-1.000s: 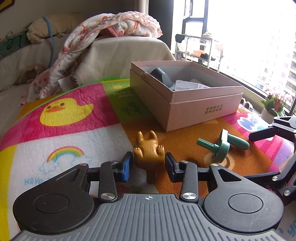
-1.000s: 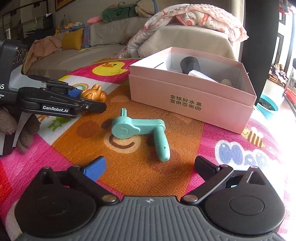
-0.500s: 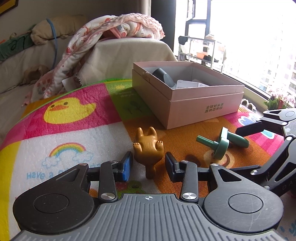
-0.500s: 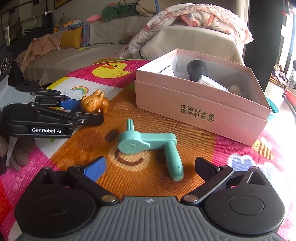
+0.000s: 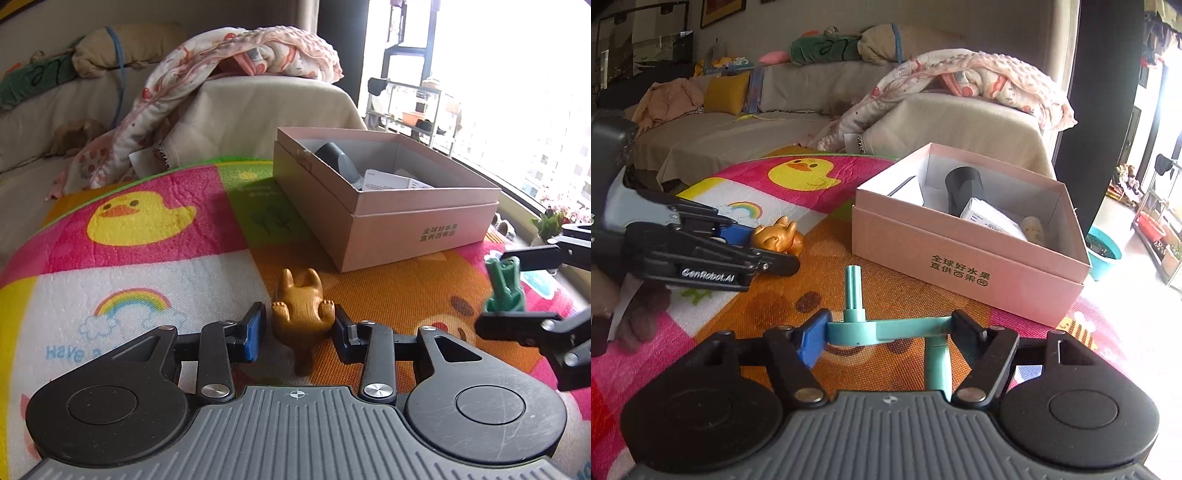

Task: Organize rigid objects
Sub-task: 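Grasp the teal toy crank with the right tool while the left tool holds the orange toy, then drop the orange toy into the box with the left tool while the right tool drops the teal crank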

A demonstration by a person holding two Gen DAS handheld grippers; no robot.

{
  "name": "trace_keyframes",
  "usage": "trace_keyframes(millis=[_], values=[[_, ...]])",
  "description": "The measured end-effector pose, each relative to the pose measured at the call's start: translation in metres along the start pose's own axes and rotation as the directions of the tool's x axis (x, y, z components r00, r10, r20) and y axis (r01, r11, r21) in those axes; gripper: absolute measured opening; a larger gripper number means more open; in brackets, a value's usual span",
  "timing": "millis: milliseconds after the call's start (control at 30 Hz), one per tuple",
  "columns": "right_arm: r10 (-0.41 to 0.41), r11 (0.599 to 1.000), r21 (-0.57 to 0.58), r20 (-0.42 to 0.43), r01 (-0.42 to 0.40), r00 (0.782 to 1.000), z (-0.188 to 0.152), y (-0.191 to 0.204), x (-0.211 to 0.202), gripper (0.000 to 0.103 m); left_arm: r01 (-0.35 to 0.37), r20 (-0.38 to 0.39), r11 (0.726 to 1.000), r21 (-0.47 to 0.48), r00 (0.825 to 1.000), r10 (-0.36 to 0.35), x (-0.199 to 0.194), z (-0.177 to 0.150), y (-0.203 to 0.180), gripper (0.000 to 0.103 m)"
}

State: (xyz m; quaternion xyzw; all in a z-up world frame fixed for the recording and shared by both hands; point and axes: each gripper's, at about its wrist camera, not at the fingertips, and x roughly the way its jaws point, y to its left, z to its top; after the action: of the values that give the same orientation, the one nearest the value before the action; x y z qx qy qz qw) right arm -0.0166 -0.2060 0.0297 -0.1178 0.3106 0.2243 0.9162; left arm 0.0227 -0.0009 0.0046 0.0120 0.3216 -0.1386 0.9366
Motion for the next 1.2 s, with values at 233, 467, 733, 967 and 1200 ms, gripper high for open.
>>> trace_keyframes(millis=[233,467,733,967,1200], values=[[-0.046,0.999,-0.029,-0.001,0.046,0.999,-0.012,-0.001,-0.016,0.071,-0.024,0.005,0.997,0.073,1.000,0.023,-0.001,0.000,-0.013,0.035],[-0.053,0.999,0.002,0.002,0.053,0.999,-0.015,-0.010,-0.030,0.071,0.084,0.052,0.990,0.111,0.995,-0.090,-0.033,-0.004,-0.023,0.035],[-0.076,0.993,0.103,0.207,0.056,0.975,0.065,-0.057,-0.073,0.071,0.210,0.282,0.969,0.129,0.929,-0.239,-0.067,0.117,-0.039,0.035],[-0.192,0.966,0.214,0.224,0.144,0.956,0.155,-0.118,-0.014,0.071,0.256,0.175,0.966,-0.021,0.953,-0.249,0.016,0.162,-0.038,0.035],[-0.118,0.921,0.369,-0.049,0.128,0.992,0.163,-0.154,0.098,0.071,0.185,0.022,0.983,-0.018,0.983,-0.185,0.081,0.134,-0.039,0.035]])
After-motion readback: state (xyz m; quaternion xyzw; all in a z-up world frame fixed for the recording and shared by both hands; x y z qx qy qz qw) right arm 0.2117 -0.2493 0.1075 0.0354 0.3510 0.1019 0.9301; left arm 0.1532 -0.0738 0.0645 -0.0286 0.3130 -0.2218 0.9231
